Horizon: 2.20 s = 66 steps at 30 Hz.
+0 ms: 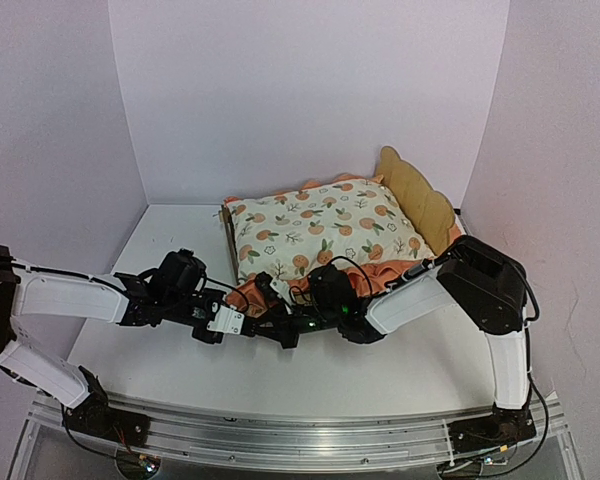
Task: Set up the pet bed
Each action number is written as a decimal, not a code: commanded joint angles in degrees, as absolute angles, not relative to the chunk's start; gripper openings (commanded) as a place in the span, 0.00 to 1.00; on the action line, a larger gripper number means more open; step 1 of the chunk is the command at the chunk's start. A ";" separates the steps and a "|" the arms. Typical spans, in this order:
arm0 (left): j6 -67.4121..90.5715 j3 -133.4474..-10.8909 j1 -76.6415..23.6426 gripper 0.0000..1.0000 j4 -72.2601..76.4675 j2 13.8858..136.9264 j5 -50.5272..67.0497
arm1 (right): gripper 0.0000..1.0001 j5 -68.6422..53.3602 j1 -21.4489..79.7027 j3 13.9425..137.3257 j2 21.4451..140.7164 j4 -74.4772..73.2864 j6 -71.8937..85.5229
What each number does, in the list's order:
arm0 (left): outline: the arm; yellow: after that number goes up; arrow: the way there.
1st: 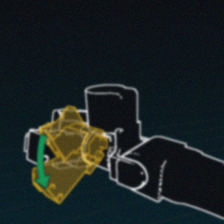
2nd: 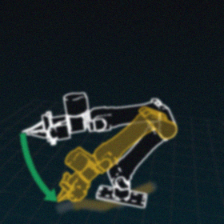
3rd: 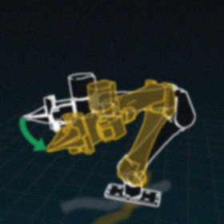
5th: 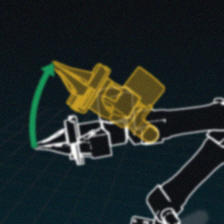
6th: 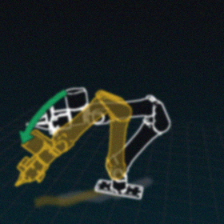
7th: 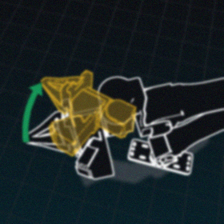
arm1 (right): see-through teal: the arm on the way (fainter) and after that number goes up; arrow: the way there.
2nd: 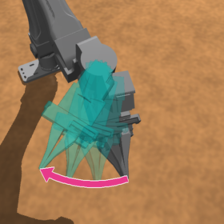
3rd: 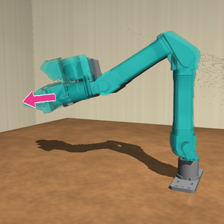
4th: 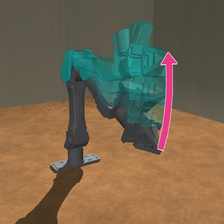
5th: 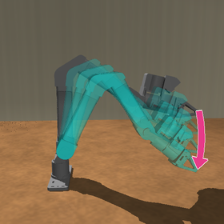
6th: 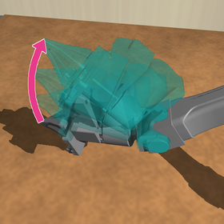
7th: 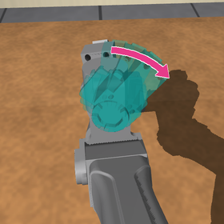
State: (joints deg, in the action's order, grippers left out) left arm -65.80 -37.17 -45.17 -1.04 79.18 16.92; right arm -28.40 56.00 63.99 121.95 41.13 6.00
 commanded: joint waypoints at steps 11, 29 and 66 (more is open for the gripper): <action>-62.34 -39.77 -45.00 0.00 1.80 78.02 17.43 | 0.23 -22.34 56.48 59.95 118.09 41.41 2.81; -62.09 -39.70 -45.00 0.00 1.53 77.90 17.51 | 0.60 -7.48 56.45 55.49 119.24 38.31 -8.18; -73.83 -31.52 -32.35 0.00 -10.08 81.62 10.37 | 0.00 2.78 48.87 59.62 94.39 3.84 -7.41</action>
State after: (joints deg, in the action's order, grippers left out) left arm -71.51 -33.23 -33.67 -4.40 82.04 12.40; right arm 2.68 53.48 57.75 95.48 7.03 -8.72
